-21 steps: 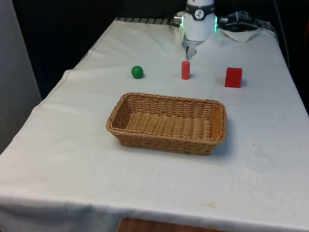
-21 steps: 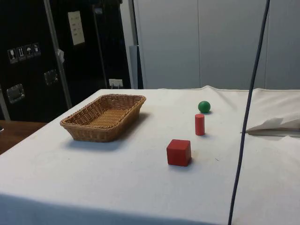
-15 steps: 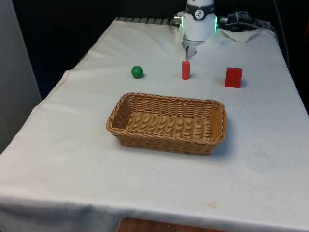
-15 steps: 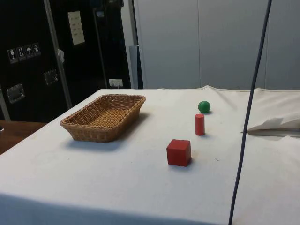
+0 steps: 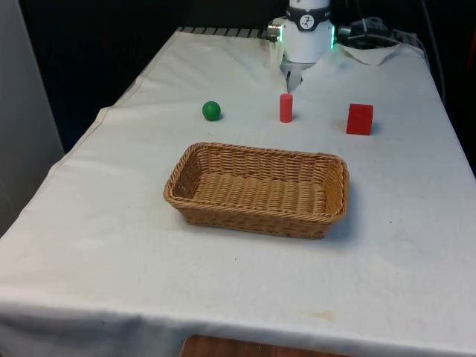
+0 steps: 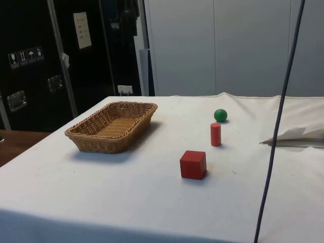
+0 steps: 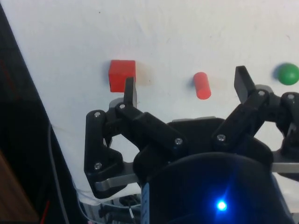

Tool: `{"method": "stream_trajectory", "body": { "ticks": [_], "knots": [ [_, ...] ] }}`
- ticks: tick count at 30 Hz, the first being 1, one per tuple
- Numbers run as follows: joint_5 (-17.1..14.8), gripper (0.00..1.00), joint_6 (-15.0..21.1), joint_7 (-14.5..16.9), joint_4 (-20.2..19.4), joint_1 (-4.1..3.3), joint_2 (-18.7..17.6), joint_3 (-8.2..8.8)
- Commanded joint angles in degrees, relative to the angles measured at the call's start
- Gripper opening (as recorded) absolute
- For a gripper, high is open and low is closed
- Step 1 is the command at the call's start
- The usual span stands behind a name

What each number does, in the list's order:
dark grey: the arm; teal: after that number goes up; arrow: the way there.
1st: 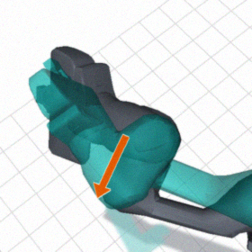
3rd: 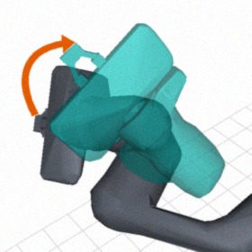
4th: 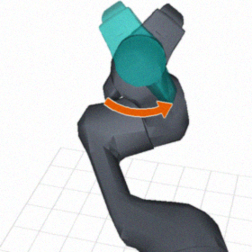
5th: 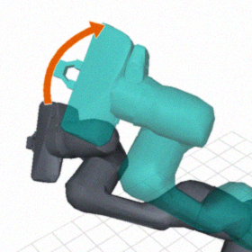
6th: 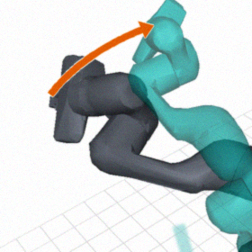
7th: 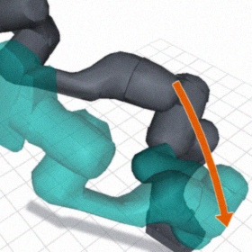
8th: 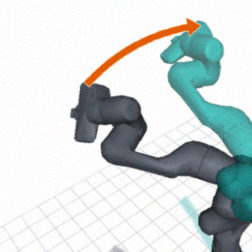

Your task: Pick up the object to the left of the cylinder and place it into the basket.

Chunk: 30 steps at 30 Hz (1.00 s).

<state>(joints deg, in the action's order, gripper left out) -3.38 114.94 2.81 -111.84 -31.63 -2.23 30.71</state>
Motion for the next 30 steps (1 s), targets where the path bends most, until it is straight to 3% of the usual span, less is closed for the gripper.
{"method": "stream_trajectory", "body": {
  "ticks": [1, 7, 8, 9, 16, 17, 18, 27, 28, 30],
  "knots": [
    [1.60, 1.00, 1.55, -1.32, -2.35, -0.34, 2.01, -0.29],
    [2.41, 1.00, 3.50, -2.12, -5.56, -0.23, 3.44, -1.20],
    [1.03, 1.00, 2.29, -0.92, -3.95, 0.00, 2.01, -1.03],
    [2.58, 1.00, 3.72, -2.29, -6.02, -0.29, 3.67, -1.38],
    [4.24, 1.00, 6.25, -4.24, -10.83, -0.11, 6.07, -3.04],
    [2.98, 1.00, 5.33, -3.15, -9.68, 0.00, 4.93, -2.92],
    [4.41, 1.00, 6.53, -4.41, -11.40, -0.11, 6.36, -3.21],
    [6.70, 1.00, 8.59, -7.33, -16.44, 0.00, 8.88, -5.33],
    [5.50, 1.00, 7.68, -6.07, -15.47, 0.00, 8.14, -5.04],
    [7.39, 1.00, 8.94, -8.19, -17.42, -0.06, 9.34, -5.90]
  ]
}}
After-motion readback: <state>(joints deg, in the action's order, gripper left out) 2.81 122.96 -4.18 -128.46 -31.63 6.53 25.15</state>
